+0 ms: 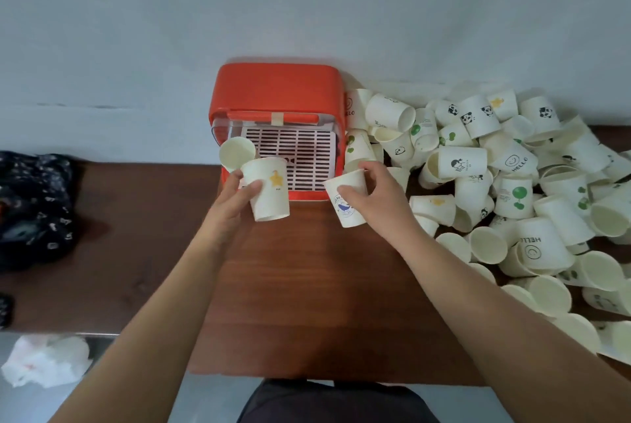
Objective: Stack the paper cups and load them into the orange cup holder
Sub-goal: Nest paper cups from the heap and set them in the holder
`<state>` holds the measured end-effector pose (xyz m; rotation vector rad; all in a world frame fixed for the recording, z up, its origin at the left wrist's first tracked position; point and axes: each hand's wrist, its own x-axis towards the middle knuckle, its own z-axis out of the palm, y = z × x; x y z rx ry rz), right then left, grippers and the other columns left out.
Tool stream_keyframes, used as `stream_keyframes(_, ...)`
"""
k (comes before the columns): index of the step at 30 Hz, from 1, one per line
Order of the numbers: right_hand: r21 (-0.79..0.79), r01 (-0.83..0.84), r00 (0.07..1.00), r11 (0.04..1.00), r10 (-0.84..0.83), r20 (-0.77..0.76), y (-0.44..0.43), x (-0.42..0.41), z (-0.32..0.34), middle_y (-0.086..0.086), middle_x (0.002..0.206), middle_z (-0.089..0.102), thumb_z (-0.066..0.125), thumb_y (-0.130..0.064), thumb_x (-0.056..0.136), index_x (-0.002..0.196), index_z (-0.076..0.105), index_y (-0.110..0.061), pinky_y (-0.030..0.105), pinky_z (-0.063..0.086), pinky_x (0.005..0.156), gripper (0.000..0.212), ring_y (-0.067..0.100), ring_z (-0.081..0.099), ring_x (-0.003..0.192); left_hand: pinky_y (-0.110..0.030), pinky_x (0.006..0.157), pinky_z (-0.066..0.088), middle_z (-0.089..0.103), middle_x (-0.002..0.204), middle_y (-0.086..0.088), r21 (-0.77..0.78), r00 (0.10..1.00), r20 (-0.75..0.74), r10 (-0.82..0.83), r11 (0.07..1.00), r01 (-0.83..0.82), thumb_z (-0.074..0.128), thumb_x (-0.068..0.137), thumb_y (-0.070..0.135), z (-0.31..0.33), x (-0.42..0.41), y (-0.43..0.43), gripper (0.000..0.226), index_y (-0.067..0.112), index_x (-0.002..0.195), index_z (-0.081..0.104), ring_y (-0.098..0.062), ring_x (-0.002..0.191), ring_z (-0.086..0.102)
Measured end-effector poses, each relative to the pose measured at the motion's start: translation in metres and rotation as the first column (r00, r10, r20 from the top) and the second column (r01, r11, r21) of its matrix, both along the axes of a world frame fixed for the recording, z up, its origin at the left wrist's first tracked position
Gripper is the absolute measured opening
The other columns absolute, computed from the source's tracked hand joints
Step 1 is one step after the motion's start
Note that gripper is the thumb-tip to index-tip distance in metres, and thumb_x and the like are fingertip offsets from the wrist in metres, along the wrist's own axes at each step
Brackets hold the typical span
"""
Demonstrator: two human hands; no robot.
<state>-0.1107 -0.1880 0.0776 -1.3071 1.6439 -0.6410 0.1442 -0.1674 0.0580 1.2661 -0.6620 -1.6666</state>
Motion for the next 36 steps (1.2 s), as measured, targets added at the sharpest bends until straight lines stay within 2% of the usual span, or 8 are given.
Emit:
stream_keyframes(6,-0.002,-0.002,0.998,1.000,0.002,0.068,-0.005,0.061,0.007,-0.008,0.125,0.057,0.073,-0.031,0.089,0.137,0.048,-0.026,0.008,0.045,0.055,0.054,-0.005,0.058,0.088,-0.056,0.107,0.043,0.062,0.129,-0.012,-0.142,0.976,0.065,0.210,0.970,-0.199,0.071,0.090,0.017,0.019,0.079,-0.027,0.055,0.017,0.138,0.045,-0.032,0.121,0.059)
stream_keyframes(10,-0.007,0.020,0.998,1.000,-0.019,0.065,-0.008,0.086,0.006,-0.003,0.127,0.057,0.074,-0.029,0.088,0.137,0.048,-0.026,0.005,0.045,0.054,0.056,-0.008,0.057,0.089,-0.044,0.112,0.044,0.055,0.140,-0.003,-0.256,0.933,0.317,0.168,0.963,-0.086,0.084,0.080,0.030,0.019,0.098,-0.047,0.081,0.023,0.147,0.038,-0.018,0.130,0.055)
stream_keyframes(13,-0.008,0.051,0.996,0.999,-0.050,0.079,-0.006,0.094,0.004,-0.004,0.126,0.057,0.073,-0.026,0.088,0.136,0.049,-0.023,0.003,0.044,0.056,0.054,-0.009,0.055,0.089,-0.023,0.106,0.047,0.053,0.139,0.002,-0.290,0.883,0.450,0.130,0.957,0.007,0.080,0.084,0.018,0.009,0.089,-0.055,0.074,0.023,0.145,0.039,-0.011,0.129,0.053)
stream_keyframes(16,-0.010,0.103,0.991,0.995,-0.102,0.091,-0.004,0.098,0.001,-0.008,0.124,0.057,0.073,-0.024,0.088,0.137,0.049,-0.023,0.001,0.043,0.059,0.054,-0.007,0.056,0.095,-0.027,0.105,0.049,0.052,0.137,0.003,-0.304,0.857,0.504,0.106,0.951,0.061,0.081,0.083,0.017,-0.005,0.083,-0.061,0.073,0.023,0.143,0.038,-0.011,0.126,0.055)
stream_keyframes(20,-0.009,0.159,0.979,0.987,-0.157,0.128,-0.006,0.100,-0.002,-0.011,0.122,0.060,0.073,-0.023,0.088,0.130,0.051,-0.025,0.010,0.048,0.070,0.047,0.005,0.058,0.111,-0.027,0.098,0.046,0.052,0.137,0.010,-0.244,0.705,0.708,0.022,0.945,0.215,0.081,0.081,0.039,-0.029,0.083,-0.068,0.074,0.031,0.142,0.041,-0.006,0.123,0.053)
stream_keyframes(24,-0.047,0.198,0.965,0.979,-0.186,0.185,-0.014,0.108,-0.002,-0.016,0.115,0.061,0.073,-0.018,0.087,0.120,0.053,-0.028,0.017,0.047,0.080,0.041,0.002,0.059,0.110,-0.042,0.110,0.038,0.045,0.146,-0.002,-0.084,0.517,0.844,-0.141,0.918,0.388,0.075,0.080,0.040,-0.047,0.090,-0.076,0.080,0.030,0.149,0.037,-0.016,0.137,0.036)
stream_keyframes(30,-0.156,0.165,0.953,0.974,-0.117,0.281,-0.040,0.138,0.001,-0.008,0.127,0.062,0.075,-0.017,0.084,0.131,0.054,-0.026,0.018,0.052,0.085,0.052,0.006,0.060,0.117,-0.046,0.112,0.040,0.052,0.146,0.006,-0.008,0.539,0.792,-0.286,0.878,0.478,0.067,0.082,0.033,-0.057,0.100,-0.078,0.077,0.035,0.152,0.035,-0.014,0.134,0.045)
stream_keyframes(36,-0.266,0.101,0.974,0.959,-0.041,0.223,-0.055,0.170,-0.011,-0.005,0.131,0.055,0.078,-0.019,0.082,0.134,0.050,-0.021,0.029,0.054,0.097,0.059,0.012,0.054,0.123,-0.036,0.109,0.046,0.065,0.129,0.019,-0.028,0.821,0.533,-0.205,0.965,0.259,0.053,0.102,0.033,-0.046,0.101,-0.074,0.038,0.038,0.140,0.056,-0.002,0.120,0.061)
